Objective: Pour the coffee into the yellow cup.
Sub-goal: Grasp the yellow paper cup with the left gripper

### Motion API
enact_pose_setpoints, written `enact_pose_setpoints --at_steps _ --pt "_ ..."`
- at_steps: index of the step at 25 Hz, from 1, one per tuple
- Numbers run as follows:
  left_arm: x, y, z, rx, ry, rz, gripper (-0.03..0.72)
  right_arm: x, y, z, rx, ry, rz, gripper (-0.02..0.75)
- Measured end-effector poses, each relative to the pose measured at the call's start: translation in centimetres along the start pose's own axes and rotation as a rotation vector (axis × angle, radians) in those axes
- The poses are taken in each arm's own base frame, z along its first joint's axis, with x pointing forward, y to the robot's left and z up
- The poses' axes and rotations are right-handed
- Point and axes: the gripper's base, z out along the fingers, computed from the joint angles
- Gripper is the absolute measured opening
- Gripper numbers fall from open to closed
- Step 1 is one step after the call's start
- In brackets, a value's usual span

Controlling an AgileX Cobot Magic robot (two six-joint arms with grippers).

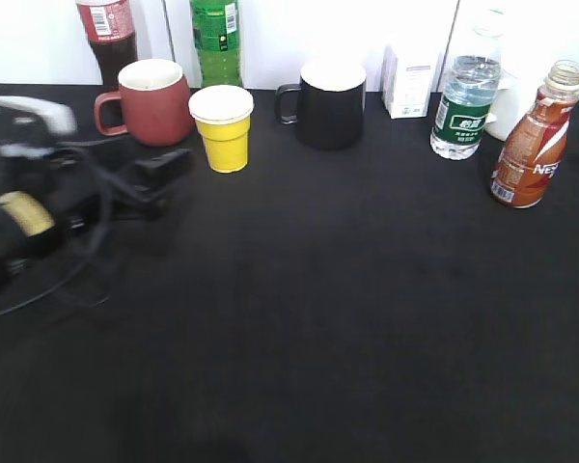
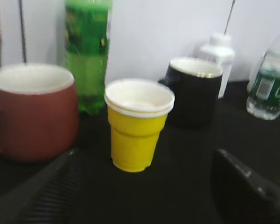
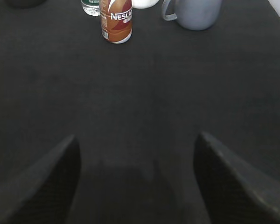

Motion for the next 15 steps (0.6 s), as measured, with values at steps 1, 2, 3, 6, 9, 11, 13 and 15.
enact_pose_setpoints --at_steps 1,2,3,6,9,11,13,15 --pt "0.6 0.2 1.2 0.012 0.007 0.002 0.671 0.0 0.0 0.0 0.000 0.000 0.000 0.589" --pt "1.4 0.6 2.3 0.017 0.021 -0.009 0.671 0.0 0.0 0.0 0.000 0.000 0.000 0.589" --pt "2.1 0.9 3.5 0.016 0.037 -0.009 0.669 0.0 0.0 0.0 0.000 0.000 0.000 0.589" --pt "3.3 1.9 6.6 0.003 0.098 0.005 0.668 0.0 0.0 0.0 0.000 0.000 0.000 0.589" --pt "3.6 2.2 9.2 0.049 0.120 0.060 0.667 0.0 0.0 0.0 0.000 0.000 0.000 0.589" --pt "3.7 2.3 10.6 0.069 0.115 0.052 0.664 0.0 0.0 0.0 0.000 0.000 0.000 0.589" --pt "3.6 2.2 12.0 0.080 0.100 0.052 0.657 0.0 0.0 0.0 0.000 0.000 0.000 0.589" --pt "3.9 1.8 12.9 0.096 0.097 0.061 0.649 0.0 0.0 0.0 0.000 0.000 0.000 0.589"
